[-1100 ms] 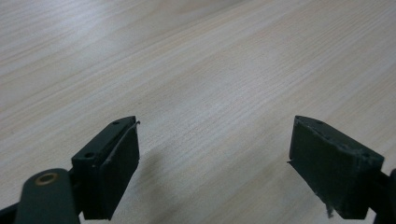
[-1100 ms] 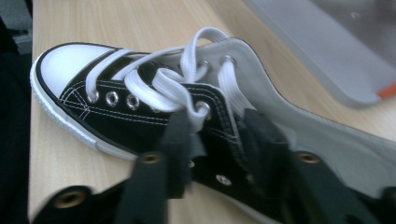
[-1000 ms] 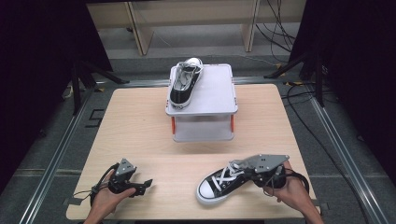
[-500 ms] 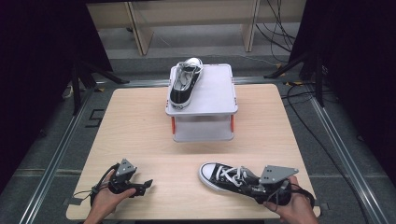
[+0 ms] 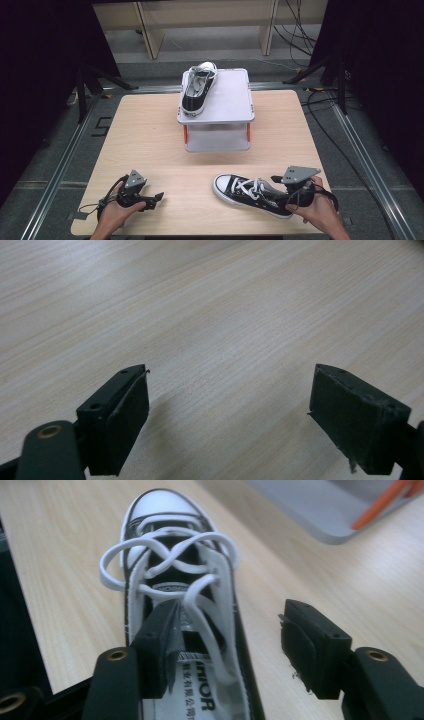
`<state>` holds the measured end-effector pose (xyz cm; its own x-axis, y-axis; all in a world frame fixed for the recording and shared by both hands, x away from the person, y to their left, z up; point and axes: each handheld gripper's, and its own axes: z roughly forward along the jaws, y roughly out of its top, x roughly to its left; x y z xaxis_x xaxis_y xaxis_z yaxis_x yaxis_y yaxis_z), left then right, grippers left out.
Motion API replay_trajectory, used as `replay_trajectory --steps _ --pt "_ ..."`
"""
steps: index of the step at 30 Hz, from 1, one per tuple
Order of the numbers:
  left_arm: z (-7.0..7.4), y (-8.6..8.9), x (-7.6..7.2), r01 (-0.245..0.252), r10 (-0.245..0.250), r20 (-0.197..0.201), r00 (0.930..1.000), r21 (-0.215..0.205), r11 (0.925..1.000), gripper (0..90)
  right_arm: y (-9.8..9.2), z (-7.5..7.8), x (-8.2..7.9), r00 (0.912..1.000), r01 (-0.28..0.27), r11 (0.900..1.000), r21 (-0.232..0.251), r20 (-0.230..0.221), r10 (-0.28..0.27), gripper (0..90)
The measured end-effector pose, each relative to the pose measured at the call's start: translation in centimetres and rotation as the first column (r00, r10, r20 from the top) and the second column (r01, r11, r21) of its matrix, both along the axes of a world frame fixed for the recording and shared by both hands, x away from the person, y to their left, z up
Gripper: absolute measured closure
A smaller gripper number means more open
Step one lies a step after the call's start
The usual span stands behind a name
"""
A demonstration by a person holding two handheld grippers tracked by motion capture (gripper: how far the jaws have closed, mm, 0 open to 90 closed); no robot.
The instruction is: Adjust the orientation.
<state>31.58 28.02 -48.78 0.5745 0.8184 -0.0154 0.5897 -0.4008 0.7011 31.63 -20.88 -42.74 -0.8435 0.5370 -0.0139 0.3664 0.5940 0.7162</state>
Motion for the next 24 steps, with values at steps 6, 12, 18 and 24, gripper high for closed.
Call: replay_trajectory --steps 6,12,18,24 --pt "0.0 0.0 0.0 0.007 -0.007 0.003 1.0000 0.003 1.0000 15.7 1.4 -0.1 1.1 0.9990 -0.044 0.998 -0.041 -0.012 0.044 53.2" --pt "0.0 0.1 0.0 -0.004 0.004 0.006 1.0000 -0.006 1.0000 15.6 2.6 -0.6 2.1 0.9972 -0.067 0.994 -0.085 -0.038 0.064 59.8" --pt "0.1 0.1 0.1 0.005 -0.005 -0.001 1.0000 0.008 1.0000 15.6 3.0 -0.7 2.5 0.9968 -0.063 0.993 -0.096 -0.054 0.058 64.4" --pt "-0.1 0.1 0.1 -0.009 0.009 -0.006 0.9999 -0.004 1.0000 15.6 3.4 -0.9 3.0 0.9949 -0.060 0.994 -0.094 -0.086 0.051 70.7"
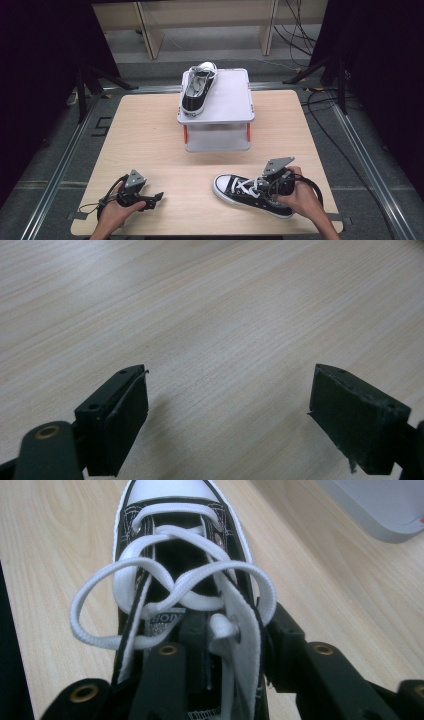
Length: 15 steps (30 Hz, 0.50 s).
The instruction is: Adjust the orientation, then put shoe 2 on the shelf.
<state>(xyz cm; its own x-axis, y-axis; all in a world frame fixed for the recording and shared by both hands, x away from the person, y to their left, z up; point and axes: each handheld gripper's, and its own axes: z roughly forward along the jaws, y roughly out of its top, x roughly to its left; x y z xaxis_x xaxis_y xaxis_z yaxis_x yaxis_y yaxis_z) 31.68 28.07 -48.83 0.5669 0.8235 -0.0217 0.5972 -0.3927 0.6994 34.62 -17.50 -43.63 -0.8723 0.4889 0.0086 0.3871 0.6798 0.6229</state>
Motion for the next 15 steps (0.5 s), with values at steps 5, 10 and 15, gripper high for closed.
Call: replay_trajectory --steps 5,10,15 --pt "0.03 -0.02 0.00 0.012 -0.012 0.006 0.9999 0.002 0.9999 15.7 0.06 -0.02 0.18 1.0000 0.006 1.000 -0.022 0.003 -0.006 75.9" --pt "0.02 0.00 -0.04 0.008 -0.008 0.004 1.0000 -0.003 1.0000 15.6 0.22 -0.03 -0.02 0.9995 0.027 0.999 -0.024 0.019 -0.026 83.5" --pt "0.05 0.12 -0.01 0.013 -0.013 0.002 0.9999 0.007 0.9999 15.7 0.32 0.13 -0.09 0.9987 0.039 0.999 -0.031 0.033 -0.038 85.4"
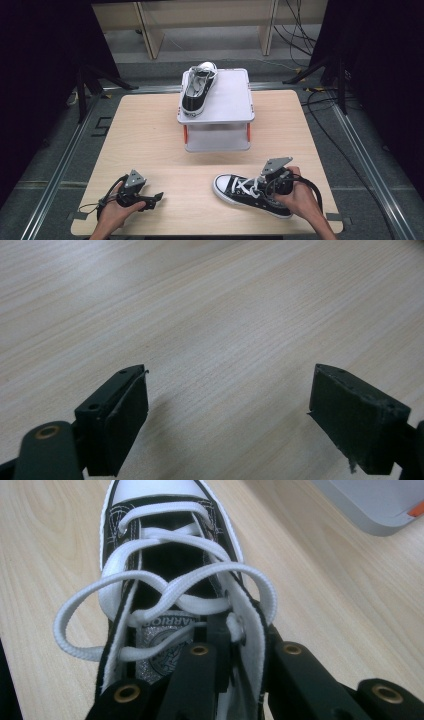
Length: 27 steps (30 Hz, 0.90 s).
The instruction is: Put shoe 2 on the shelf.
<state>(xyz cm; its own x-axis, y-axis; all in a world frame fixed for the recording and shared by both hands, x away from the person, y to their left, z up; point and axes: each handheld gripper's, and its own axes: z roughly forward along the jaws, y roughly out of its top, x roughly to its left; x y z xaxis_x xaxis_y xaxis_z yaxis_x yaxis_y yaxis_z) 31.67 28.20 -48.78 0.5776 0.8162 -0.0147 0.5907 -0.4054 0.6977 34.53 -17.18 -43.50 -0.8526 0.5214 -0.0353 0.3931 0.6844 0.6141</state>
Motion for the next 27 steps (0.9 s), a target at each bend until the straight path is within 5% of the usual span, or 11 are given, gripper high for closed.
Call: replay_trajectory --steps 14,21,27 --pt "0.0 0.0 -0.1 0.000 0.000 0.007 1.0000 -0.002 1.0000 15.7 -0.1 2.1 -0.1 0.9921 0.036 0.998 0.047 -0.122 -0.030 86.8" --pt "0.1 0.2 -0.1 0.022 -0.022 -0.008 0.9997 0.022 0.9995 15.8 -0.6 4.0 0.3 0.9934 0.037 0.998 0.042 -0.110 -0.032 86.8" --pt "-0.1 0.0 0.0 0.002 -0.002 -0.001 1.0000 -0.001 1.0000 15.8 -1.0 6.2 0.8 0.9925 0.049 0.996 0.075 -0.115 -0.040 86.8"
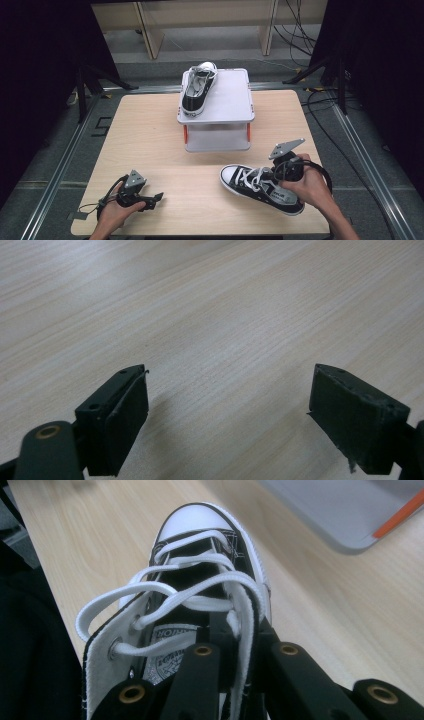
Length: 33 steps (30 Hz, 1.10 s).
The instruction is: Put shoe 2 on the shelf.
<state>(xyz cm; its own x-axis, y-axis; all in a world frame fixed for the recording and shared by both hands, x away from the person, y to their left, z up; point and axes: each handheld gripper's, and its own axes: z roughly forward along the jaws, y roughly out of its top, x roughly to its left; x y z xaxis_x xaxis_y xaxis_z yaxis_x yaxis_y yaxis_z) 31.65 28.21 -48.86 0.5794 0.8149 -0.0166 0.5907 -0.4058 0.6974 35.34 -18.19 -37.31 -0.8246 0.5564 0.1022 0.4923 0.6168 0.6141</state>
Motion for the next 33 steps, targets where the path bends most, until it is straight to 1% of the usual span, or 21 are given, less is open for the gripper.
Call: replay_trajectory --steps 3,4,6,7,8,9,11,12,13,16,17,18,19,21,23,24,28,30,31,32,33 --pt "0.0 0.0 0.0 0.002 -0.002 0.008 1.0000 -0.005 1.0000 15.8 0.0 1.3 0.2 0.9994 -0.002 1.000 0.026 -0.035 0.003 86.8" --pt "0.0 0.0 0.0 0.002 -0.002 0.008 1.0000 -0.005 1.0000 15.8 0.0 1.8 0.3 0.9999 -0.011 1.000 0.023 -0.010 0.011 86.8" --pt "0.2 0.2 -0.1 0.017 -0.017 -0.009 0.9998 0.009 0.9998 15.8 0.0 2.4 0.5 0.9999 -0.011 1.000 0.029 -0.007 0.011 86.8" --pt "0.0 0.0 0.0 -0.004 0.004 0.004 1.0000 -0.005 1.0000 15.8 0.2 3.7 0.7 1.0000 -0.008 0.999 0.049 0.002 0.008 86.9" --pt "0.0 0.0 0.0 -0.004 0.004 0.004 1.0000 -0.005 1.0000 15.9 0.2 3.7 0.7 1.0000 -0.008 0.999 0.049 0.002 0.008 86.9" --pt "0.0 0.1 0.0 -0.004 0.004 0.005 1.0000 -0.005 1.0000 15.8 0.3 4.8 1.0 0.9990 -0.032 0.998 0.054 0.034 0.030 86.8" --pt "0.1 0.1 0.0 -0.001 0.001 0.004 1.0000 -0.003 1.0000 15.8 0.5 6.1 1.3 0.9981 -0.034 0.998 0.059 0.054 0.031 86.8" --pt "0.1 0.1 0.0 -0.001 0.001 0.004 1.0000 -0.003 1.0000 15.8 0.5 6.1 1.3 0.9981 -0.034 0.998 0.059 0.054 0.031 86.8" --pt "0.1 0.1 0.0 -0.003 0.003 0.004 1.0000 -0.003 1.0000 15.8 0.7 7.5 1.6 0.9986 -0.023 0.997 0.073 0.050 0.019 86.9" --pt "0.1 0.1 0.0 -0.004 0.004 0.004 1.0000 -0.005 1.0000 15.8 0.9 8.5 2.2 0.9976 -0.021 0.997 0.077 0.067 0.016 86.9" --pt "0.1 0.2 0.0 0.002 -0.002 0.001 1.0000 0.001 1.0000 15.8 1.0 9.0 2.6 0.9957 -0.022 0.997 0.080 0.091 0.015 86.8" --pt "0.1 0.2 0.0 -0.006 0.006 0.001 1.0000 0.001 1.0000 15.8 1.2 10.1 3.2 0.9958 -0.023 0.997 0.080 0.090 0.015 86.9" --pt "0.1 0.2 0.0 -0.006 0.006 0.001 1.0000 0.001 1.0000 15.8 1.2 10.1 3.2 0.9958 -0.023 0.997 0.080 0.090 0.015 86.9" --pt "0.1 0.2 0.0 -0.004 0.004 -0.004 1.0000 -0.002 1.0000 15.8 1.3 11.5 4.3 0.9956 -0.009 0.995 0.099 0.094 -0.001 86.9" --pt "0.1 0.3 0.0 -0.006 0.006 0.001 1.0000 -0.002 1.0000 15.8 1.3 11.9 4.7 0.9949 0.001 0.994 0.109 0.100 -0.012 86.9" --pt "0.1 0.3 0.0 -0.008 0.008 -0.001 1.0000 0.001 1.0000 15.8 1.1 12.8 5.5 0.9947 0.018 0.992 0.128 0.098 -0.031 86.9" --pt "0.1 0.2 0.0 -0.007 0.007 -0.005 1.0000 -0.001 1.0000 15.9 1.0 14.4 7.2 0.9904 0.070 0.989 0.134 0.110 -0.085 86.9" --pt "0.1 0.1 0.0 -0.006 0.006 0.004 1.0000 -0.008 1.0000 15.9 1.1 15.0 8.4 0.9850 0.109 0.984 0.138 0.118 -0.126 87.0" --pt "0.1 0.1 0.0 -0.006 0.007 0.004 1.0000 -0.011 0.9999 15.9 1.2 15.3 8.9 0.9841 0.127 0.982 0.142 0.105 -0.143 87.0" --pt "0.1 0.1 0.0 -0.006 0.007 0.004 1.0000 -0.011 0.9999 15.9 1.2 15.3 8.9 0.9841 0.127 0.982 0.142 0.105 -0.143 87.0" --pt "0.2 0.2 0.0 -0.008 0.008 0.001 1.0000 -0.004 1.0000 15.9 1.4 15.5 10.2 0.9756 0.178 0.972 0.155 0.102 -0.195 87.0"
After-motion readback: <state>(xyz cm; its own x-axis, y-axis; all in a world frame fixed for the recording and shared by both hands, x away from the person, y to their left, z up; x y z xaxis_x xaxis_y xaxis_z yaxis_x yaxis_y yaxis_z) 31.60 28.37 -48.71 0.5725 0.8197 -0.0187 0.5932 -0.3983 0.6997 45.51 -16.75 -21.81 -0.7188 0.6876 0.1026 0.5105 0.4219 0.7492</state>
